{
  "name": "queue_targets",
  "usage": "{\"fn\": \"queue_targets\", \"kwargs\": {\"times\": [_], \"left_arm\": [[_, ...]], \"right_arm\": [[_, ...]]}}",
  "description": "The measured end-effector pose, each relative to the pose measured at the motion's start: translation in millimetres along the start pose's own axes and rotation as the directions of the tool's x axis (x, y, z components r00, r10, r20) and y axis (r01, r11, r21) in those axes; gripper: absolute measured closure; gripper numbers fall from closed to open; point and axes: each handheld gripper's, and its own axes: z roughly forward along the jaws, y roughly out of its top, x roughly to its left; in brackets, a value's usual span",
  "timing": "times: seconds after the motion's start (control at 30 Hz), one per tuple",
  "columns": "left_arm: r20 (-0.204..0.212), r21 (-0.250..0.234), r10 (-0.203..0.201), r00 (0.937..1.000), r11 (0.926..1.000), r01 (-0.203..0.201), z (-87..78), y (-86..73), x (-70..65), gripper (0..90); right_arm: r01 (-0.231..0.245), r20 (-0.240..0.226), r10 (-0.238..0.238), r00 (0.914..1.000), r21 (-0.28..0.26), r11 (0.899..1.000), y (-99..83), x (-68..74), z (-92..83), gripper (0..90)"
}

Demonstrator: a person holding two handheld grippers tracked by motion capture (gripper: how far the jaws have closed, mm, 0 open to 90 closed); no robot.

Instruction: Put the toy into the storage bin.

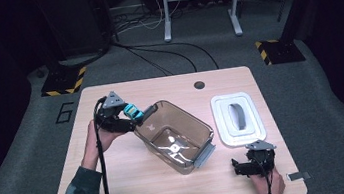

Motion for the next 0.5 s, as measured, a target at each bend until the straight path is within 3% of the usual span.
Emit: {"fn": "queue_targets", "kwargs": {"times": [0.5], "left_arm": [[0.029, 0.005, -0.013, 0.9995, 0.9999, 0.013, 19.6, 17.5, -6.3, 24.3]], "right_arm": [[0.000, 0.000, 0.000, 1.0000, 0.000, 1.000, 0.0, 0.0, 0.0, 0.0]]}}
